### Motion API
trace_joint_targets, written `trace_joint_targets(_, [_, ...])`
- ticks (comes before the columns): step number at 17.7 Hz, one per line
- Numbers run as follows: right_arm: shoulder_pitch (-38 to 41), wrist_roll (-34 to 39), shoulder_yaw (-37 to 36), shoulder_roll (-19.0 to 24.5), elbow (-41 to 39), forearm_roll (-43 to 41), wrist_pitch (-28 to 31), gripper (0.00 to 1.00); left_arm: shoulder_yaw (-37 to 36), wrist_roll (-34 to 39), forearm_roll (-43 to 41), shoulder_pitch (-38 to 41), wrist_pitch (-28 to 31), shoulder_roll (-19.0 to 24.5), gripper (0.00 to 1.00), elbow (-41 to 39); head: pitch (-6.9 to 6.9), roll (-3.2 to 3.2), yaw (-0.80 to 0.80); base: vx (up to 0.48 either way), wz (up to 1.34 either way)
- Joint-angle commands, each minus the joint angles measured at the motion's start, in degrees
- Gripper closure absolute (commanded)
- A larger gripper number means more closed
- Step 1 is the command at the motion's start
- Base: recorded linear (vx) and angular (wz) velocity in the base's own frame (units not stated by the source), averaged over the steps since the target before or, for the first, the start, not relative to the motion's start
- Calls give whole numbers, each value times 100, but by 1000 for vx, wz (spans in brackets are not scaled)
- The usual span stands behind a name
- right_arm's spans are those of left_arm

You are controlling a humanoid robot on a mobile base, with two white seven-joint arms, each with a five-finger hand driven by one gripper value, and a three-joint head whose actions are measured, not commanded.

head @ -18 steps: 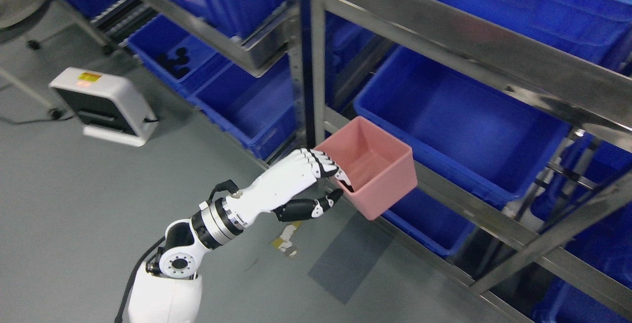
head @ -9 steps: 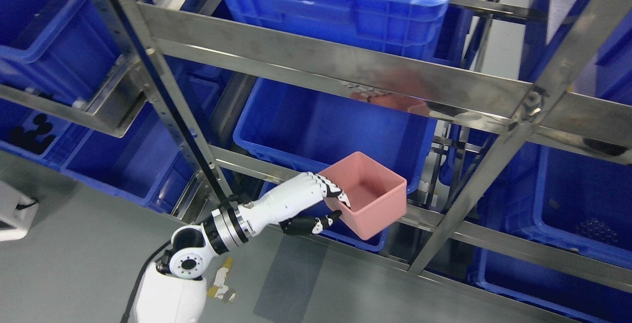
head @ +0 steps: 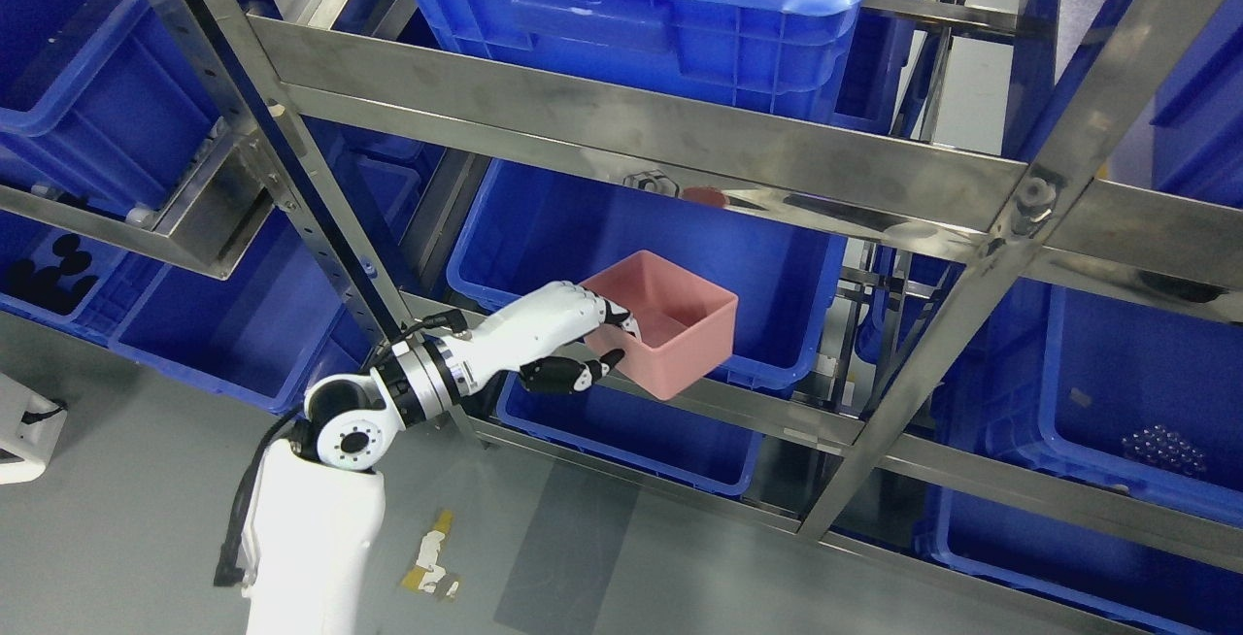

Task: Place storage box into left shelf container
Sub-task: 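Lower the pink box into the blue bin and release it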

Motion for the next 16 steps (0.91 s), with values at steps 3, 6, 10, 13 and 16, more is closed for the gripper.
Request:
trace_joint_targets(3, [44,4,0,-100,-100,-18,-3,0,565,388,-1019,-957,64,101,96,1664,0,0,0,-4,1])
trace_joint_targets(6, [44,4,0,-100,-100,-18,-3,0,512,634,-1169,-1142,82,101,89,1973,0,0,0,0,0])
trace_joint_targets(10, [44,4,0,-100,-100,-18,-3,0,215,1099,-1354,-1187,169,101,50,2070,0,0,0,0,0])
trace_joint_targets(13, [44,4,0,-100,-100,-18,-3,0,-199,2011,-1319,-1187,529,101,11,2071,0,0,0,0,0])
trace_joint_targets(16, [44,4,0,-100,-100,-18,-3,0,-287,2348,-1022,-1187,512,101,0,2044,0,0,0,0,0])
